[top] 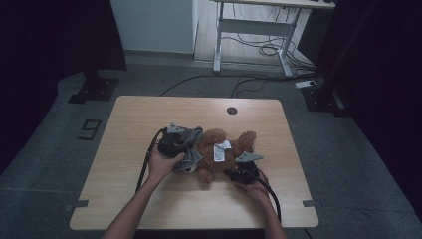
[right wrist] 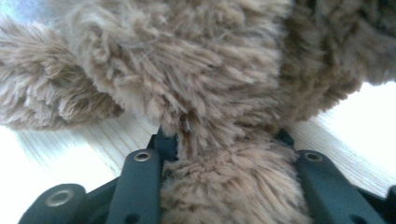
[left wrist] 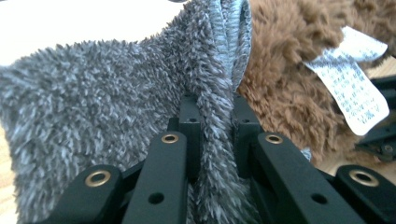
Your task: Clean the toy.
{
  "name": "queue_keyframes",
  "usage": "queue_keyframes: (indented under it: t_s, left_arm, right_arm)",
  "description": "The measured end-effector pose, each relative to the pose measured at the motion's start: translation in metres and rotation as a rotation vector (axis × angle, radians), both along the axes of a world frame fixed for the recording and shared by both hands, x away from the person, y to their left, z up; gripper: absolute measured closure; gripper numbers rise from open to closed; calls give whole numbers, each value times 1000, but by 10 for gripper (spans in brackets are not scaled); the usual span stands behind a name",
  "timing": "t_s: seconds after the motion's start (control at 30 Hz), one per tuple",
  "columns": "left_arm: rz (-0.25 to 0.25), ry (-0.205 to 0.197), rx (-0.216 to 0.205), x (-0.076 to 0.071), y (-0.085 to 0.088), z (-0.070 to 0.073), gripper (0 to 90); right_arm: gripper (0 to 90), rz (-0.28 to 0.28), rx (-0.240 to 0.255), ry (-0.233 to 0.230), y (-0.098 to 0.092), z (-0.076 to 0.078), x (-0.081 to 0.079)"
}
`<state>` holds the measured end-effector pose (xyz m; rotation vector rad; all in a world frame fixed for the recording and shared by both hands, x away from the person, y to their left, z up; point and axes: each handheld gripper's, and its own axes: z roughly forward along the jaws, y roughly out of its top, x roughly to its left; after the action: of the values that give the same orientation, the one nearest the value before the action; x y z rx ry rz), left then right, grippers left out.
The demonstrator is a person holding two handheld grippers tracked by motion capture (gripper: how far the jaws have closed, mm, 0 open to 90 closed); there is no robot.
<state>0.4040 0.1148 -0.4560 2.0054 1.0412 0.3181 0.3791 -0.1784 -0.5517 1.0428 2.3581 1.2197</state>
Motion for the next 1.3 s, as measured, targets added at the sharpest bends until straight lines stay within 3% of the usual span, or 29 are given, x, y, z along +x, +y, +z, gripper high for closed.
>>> queue_keyframes:
  t_s: [0.1,0.27,0.33,0.4,0.43,0.47,0.53,0.6,0.67,0.7,0.77,0.8,0.83,0.9,0.97,1.0,1.03,1.07,1.1,1.13,1.3]
  left_arm:
    - [-3,-13,-33,-8,4,-7,792]
    - [-22,-17,-81,-22,9,-15,796]
    - [-23,-18,-85,-24,10,-16,796]
    - [-25,-23,-86,-27,10,-17,797]
    - [-28,-23,-88,-29,10,-17,797]
    - [-28,-30,-91,-32,10,-19,798]
    - [-29,-33,-91,-34,9,-20,798]
    - [-31,-37,-97,-38,9,-22,798]
    - [-35,-37,-108,-40,10,-23,798]
    - [-38,-35,-119,-43,11,-24,798]
    - [-40,-34,-122,-45,11,-25,798]
    - [-42,-31,-127,-46,11,-26,798]
    - [-46,-28,-130,-48,12,-26,798]
    - [-55,-25,-133,-51,13,-27,798]
    - [-64,-21,-135,-54,13,-29,798]
    - [-69,-17,-136,-55,14,-29,798]
    - [-72,-14,-139,-57,14,-30,798]
    - [-74,-12,-142,-58,14,-31,798]
    - [-82,-8,-146,-62,15,-33,797]
    - [-82,-8,-146,-62,15,-33,797]
    - [-99,9,-142,-71,18,-38,796]
  right_arm:
    - [487,-9,-9,-19,0,0,-4]
    - [297,-36,38,-41,-13,11,-14]
    - [281,-48,42,-53,-16,15,-16]
    - [250,-60,80,-65,-22,24,-20]
    - [241,-70,100,-72,-26,28,-22]
    - [227,-100,154,-98,-35,39,-25]
    - [218,-111,178,-110,-40,46,-26]
    - [201,-147,235,-150,-52,68,-27]
    - [199,-153,238,-160,-53,74,-25]
    - [198,-152,232,-168,-53,87,-19]
    - [204,-146,227,-166,-51,91,-16]
    - [273,-111,210,-142,-43,95,-11]
    - [273,-111,210,-142,-43,95,-11]
    - [309,-57,165,-107,-32,90,-10]
    - [343,-4,116,-44,-17,70,-15]
    - [343,-4,116,-44,-17,70,-15]
    - [396,-3,100,-28,-11,55,-21]
    - [396,-3,100,-28,-11,55,-21]
    - [453,-11,136,-11,-11,43,-29]
    - [472,-9,143,-8,-11,41,-32]
    - [545,17,106,-15,-5,33,-48]
